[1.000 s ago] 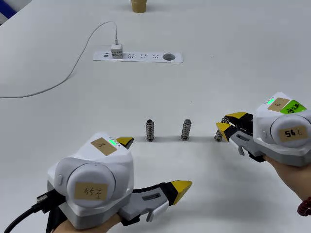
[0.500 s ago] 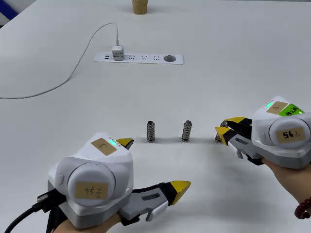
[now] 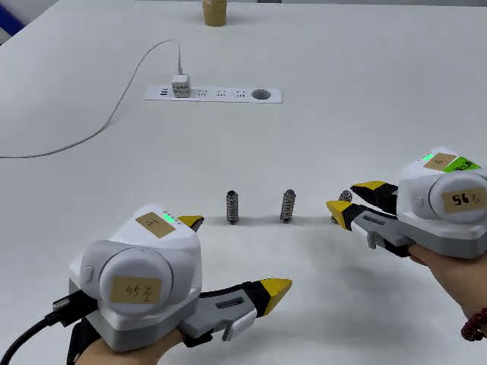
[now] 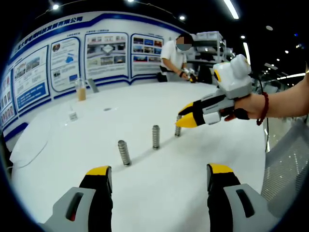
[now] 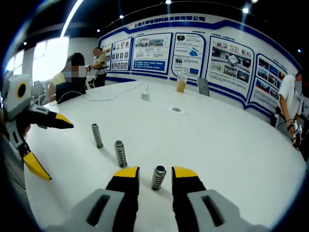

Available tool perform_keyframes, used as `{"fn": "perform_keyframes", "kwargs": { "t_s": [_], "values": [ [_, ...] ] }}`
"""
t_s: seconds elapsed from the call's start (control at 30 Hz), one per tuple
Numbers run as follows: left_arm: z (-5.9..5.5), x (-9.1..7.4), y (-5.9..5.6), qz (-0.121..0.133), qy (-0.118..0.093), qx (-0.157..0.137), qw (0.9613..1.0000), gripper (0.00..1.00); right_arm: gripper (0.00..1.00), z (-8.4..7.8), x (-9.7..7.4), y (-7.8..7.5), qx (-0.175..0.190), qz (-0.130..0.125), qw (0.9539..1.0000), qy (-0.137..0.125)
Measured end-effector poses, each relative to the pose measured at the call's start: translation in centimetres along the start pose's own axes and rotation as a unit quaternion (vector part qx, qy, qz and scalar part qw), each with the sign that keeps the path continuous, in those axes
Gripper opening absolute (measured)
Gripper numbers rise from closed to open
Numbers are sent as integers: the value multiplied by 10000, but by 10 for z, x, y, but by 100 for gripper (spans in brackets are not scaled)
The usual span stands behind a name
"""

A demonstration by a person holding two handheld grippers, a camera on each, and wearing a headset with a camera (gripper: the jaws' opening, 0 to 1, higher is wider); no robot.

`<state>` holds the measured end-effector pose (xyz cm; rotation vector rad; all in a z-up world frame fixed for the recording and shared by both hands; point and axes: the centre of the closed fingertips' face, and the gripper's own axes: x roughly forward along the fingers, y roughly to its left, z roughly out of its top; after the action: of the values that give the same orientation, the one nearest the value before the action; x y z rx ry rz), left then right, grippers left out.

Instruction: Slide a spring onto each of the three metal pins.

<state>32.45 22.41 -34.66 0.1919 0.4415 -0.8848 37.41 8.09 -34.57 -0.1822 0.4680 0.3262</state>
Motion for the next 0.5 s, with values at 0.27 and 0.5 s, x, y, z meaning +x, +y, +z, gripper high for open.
{"fn": "perform_keyframes", "kwargs": {
  "t_s": [0.27, 0.5],
  "values": [
    [3, -4, 11, 105, 80, -63, 9999, 81, 40, 5, -15, 5, 358, 165, 9992, 22],
    [8, -13, 20, 211, 57, -145, 9997, 80, 48, 10, -32, 12, 526, 274, 9982, -7]
  ]
}}
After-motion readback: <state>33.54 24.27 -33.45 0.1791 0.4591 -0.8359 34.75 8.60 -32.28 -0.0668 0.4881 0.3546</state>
